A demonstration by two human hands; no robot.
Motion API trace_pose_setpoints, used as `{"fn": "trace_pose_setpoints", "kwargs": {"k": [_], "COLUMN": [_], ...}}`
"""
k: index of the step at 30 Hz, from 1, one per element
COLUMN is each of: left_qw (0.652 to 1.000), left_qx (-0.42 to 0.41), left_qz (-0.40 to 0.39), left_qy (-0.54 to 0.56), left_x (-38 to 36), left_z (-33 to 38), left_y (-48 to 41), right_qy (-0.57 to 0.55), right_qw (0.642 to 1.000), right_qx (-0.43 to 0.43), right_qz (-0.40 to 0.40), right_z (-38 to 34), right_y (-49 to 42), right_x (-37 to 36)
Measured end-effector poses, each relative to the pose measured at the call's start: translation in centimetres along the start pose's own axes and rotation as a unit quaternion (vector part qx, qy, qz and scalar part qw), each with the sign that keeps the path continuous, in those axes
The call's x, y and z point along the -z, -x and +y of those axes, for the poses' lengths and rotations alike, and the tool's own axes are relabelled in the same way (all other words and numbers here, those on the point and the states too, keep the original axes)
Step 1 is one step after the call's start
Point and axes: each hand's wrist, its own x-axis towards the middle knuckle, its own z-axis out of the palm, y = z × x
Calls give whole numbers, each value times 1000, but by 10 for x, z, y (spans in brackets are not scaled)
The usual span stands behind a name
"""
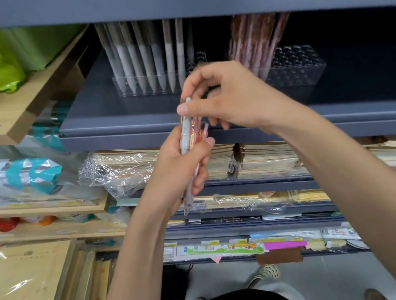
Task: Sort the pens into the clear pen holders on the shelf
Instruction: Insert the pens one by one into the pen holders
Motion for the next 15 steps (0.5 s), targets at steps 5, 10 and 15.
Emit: {"fn": "trace_pose_setpoints", "kwargs": {"k": [5,10,15], "left_qw": [1000,999,999], "left_qx": [13,31,40], "left_qz": [-14,-9,-36], "left_qy": [-2,-7,-9], "left_x": [1,2,1], "left_z": [-1,-6,-5], "left_y": [-1,1,1], "right_qy": [-63,-164,-201], "right_qw": [997,974,974], "right_qx": [-32,-43,-57], "right_qz": [37,151,89], "right_z": [3,12,16], "right_y": [-1,-3,2], "right_x": [3,11,1]}}
